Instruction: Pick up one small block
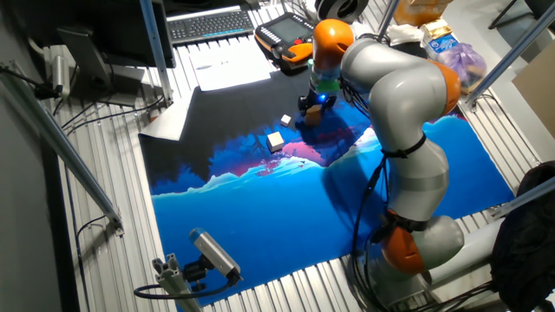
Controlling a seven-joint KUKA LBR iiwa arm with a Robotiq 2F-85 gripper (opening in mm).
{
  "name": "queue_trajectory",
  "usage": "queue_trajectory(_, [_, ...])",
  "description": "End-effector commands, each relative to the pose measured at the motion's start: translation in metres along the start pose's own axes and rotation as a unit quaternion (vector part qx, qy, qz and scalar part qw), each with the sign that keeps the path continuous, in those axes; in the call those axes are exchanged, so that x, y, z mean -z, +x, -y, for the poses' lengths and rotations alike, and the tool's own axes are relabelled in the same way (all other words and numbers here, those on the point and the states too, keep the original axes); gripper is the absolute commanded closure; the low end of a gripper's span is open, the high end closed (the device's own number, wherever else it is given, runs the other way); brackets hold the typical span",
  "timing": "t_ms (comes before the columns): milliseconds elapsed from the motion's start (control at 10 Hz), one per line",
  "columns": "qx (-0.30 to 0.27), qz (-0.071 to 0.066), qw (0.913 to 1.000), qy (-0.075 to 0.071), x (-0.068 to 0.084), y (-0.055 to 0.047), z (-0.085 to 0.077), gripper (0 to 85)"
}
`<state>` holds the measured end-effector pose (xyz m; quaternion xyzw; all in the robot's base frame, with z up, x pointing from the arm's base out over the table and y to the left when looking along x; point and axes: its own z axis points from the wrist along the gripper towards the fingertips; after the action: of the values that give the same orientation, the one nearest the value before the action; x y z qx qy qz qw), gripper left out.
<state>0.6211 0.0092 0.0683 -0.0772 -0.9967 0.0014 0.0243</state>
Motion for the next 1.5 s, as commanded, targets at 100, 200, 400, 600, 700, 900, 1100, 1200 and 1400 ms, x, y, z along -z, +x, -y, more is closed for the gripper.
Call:
queue_trajectory(100, [0.002, 0.002, 1.0000, 0.001, -0.005, -0.001, 0.000, 17.0])
queue_trajectory(200, [0.006, 0.005, 1.0000, 0.001, -0.007, -0.002, 0.000, 17.0])
queue_trajectory(400, [0.026, 0.007, 0.9996, 0.003, -0.004, -0.001, 0.000, 51.0])
queue_trajectory(600, [0.045, 0.011, 0.9989, 0.010, -0.003, -0.001, 0.001, 68.0])
queue_trajectory(700, [0.059, 0.007, 0.9982, 0.009, 0.002, 0.001, 0.001, 85.0])
queue_trajectory(900, [0.069, -0.006, 0.9976, 0.008, 0.032, 0.017, 0.004, 85.0])
queue_trajectory(1100, [0.062, -0.003, 0.9981, -0.001, 0.069, 0.045, 0.012, 85.0])
queue_trajectory(1200, [0.060, 0.002, 0.9981, -0.008, 0.085, 0.059, 0.018, 85.0])
queue_trajectory(1400, [0.061, 0.010, 0.9975, -0.033, 0.108, 0.080, 0.034, 85.0])
